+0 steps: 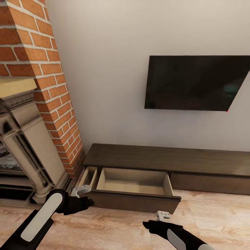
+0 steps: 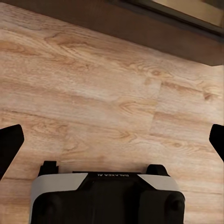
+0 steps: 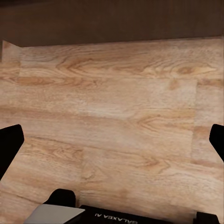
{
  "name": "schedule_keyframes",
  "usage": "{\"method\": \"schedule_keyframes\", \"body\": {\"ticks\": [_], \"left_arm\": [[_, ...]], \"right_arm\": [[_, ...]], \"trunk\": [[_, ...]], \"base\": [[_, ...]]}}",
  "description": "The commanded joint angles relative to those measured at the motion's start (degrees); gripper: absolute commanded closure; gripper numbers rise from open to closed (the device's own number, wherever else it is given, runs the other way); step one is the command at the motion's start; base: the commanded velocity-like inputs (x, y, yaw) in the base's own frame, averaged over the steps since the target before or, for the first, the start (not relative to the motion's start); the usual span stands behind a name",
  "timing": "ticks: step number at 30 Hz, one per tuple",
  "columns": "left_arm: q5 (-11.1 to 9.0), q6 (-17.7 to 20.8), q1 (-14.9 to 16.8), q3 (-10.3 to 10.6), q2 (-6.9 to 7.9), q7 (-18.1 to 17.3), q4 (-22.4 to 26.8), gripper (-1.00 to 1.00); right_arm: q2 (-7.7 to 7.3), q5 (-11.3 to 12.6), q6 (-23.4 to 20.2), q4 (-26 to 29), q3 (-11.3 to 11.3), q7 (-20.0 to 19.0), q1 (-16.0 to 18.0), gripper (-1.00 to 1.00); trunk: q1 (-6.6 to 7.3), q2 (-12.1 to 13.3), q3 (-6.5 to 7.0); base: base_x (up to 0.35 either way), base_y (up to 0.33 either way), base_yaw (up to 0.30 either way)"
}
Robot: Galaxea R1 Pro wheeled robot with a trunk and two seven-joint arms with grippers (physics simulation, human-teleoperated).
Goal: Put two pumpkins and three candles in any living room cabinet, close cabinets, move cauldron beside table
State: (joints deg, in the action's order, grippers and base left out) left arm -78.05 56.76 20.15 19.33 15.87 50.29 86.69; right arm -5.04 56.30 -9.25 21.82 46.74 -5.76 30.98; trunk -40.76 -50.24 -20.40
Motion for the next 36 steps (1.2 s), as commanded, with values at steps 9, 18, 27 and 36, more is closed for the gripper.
{"method": "schedule_keyframes", "body": {"ticks": [9,18,27,36], "left_arm": [[-0.52,0.02,0.06,0.04,0.04,0.60,0.06,-1.00],[-0.52,0.02,0.06,0.06,0.12,0.53,0.11,-1.00],[-0.52,0.03,0.06,0.09,0.12,0.52,0.22,-1.00],[-0.52,0.03,0.06,0.01,0.13,0.51,0.24,-1.00]], "right_arm": [[-0.05,0.30,-0.15,-0.09,0.20,-0.01,0.05,-1.00],[-0.05,0.30,-0.15,-0.11,0.20,0.04,0.05,-1.00],[-0.05,0.39,-0.15,-0.11,0.11,0.04,0.05,-1.00],[-0.05,0.39,-0.15,-0.20,0.11,0.04,0.05,-1.00]], "trunk": [[1.97,3.57,1.65],[3.29,5.98,2.92],[3.29,5.98,3.12],[3.29,5.98,3.32]], "base": [[-0.076,0.000,-0.126],[-0.316,0.000,-0.254],[-0.310,0.000,-0.256],[-0.041,0.000,-0.257]]}}
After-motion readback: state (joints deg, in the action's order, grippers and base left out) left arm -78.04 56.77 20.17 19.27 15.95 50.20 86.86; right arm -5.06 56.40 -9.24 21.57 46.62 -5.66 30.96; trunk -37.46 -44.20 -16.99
